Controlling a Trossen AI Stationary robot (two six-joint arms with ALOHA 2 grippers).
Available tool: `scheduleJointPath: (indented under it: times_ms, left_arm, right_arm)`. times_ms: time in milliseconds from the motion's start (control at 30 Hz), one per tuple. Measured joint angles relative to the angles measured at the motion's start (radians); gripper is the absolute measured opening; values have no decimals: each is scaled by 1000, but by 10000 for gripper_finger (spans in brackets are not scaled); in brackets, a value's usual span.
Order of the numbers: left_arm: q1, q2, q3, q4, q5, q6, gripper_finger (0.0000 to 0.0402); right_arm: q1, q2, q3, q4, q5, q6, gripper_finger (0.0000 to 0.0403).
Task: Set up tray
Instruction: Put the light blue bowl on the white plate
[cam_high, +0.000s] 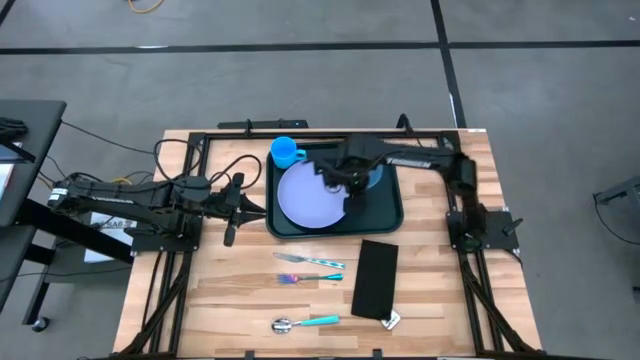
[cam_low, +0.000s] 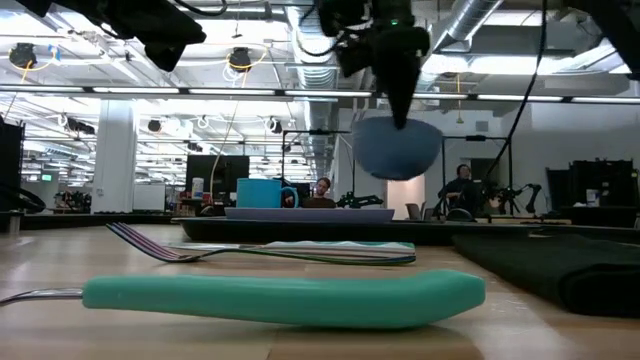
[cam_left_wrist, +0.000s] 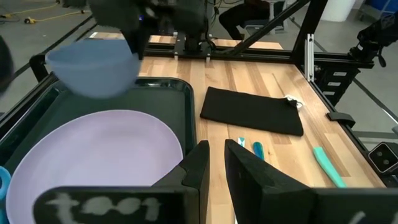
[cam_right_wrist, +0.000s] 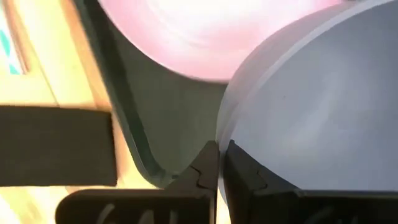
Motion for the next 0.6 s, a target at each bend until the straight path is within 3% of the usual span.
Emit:
scheduleJointPath:
  times_ms: [333,600]
  left_arm:
    - [0,0,0,-11,0,2,36]
    - [0,0,0,-16,0,2,36]
  right_arm:
    - [108,149,207,0,3,-112,1]
    - [155,185,230,1,60,-178,1]
